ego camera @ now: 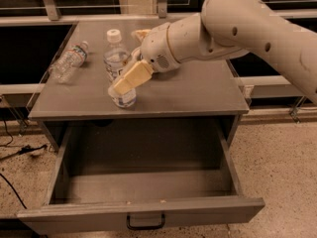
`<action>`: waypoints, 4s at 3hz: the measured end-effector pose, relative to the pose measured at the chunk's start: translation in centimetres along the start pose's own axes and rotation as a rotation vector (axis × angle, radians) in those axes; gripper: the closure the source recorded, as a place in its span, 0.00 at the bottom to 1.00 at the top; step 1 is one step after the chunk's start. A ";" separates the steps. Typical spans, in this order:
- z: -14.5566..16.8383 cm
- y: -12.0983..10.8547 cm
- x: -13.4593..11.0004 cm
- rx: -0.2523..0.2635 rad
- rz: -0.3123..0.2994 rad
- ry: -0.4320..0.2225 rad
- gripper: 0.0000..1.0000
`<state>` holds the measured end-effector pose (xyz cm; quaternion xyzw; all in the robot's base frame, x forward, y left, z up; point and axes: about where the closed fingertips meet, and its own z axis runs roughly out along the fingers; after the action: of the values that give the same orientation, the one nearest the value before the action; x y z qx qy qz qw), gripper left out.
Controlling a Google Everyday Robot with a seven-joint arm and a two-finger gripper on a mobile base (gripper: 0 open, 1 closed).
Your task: Place blue plastic bottle into top drawer
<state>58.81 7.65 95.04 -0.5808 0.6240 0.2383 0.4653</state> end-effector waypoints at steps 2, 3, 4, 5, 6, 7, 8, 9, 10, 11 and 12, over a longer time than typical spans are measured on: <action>3.0 -1.3 0.4 -0.010 0.007 -0.028 0.00; 4.0 -1.8 0.3 -0.009 0.008 -0.039 0.00; 4.0 -1.8 0.3 -0.010 0.008 -0.040 0.19; 4.0 -1.8 0.3 -0.010 0.008 -0.040 0.42; 4.0 -1.8 0.3 -0.010 0.008 -0.040 0.65; 4.0 -1.8 0.3 -0.010 0.008 -0.040 0.96; 4.0 -1.8 0.3 -0.010 0.008 -0.040 1.00; 3.5 -1.7 -0.7 -0.013 -0.002 -0.045 1.00; 2.1 -1.5 -2.5 -0.017 -0.025 -0.044 1.00; -0.7 -0.6 -4.2 0.002 -0.047 -0.025 1.00; -3.8 2.2 -5.1 0.040 -0.052 -0.021 1.00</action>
Offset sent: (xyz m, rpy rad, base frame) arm 0.0351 0.0217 -0.0186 0.0414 0.0010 -0.0011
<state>55.01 7.49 100.57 -0.5850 0.6082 0.2197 0.4895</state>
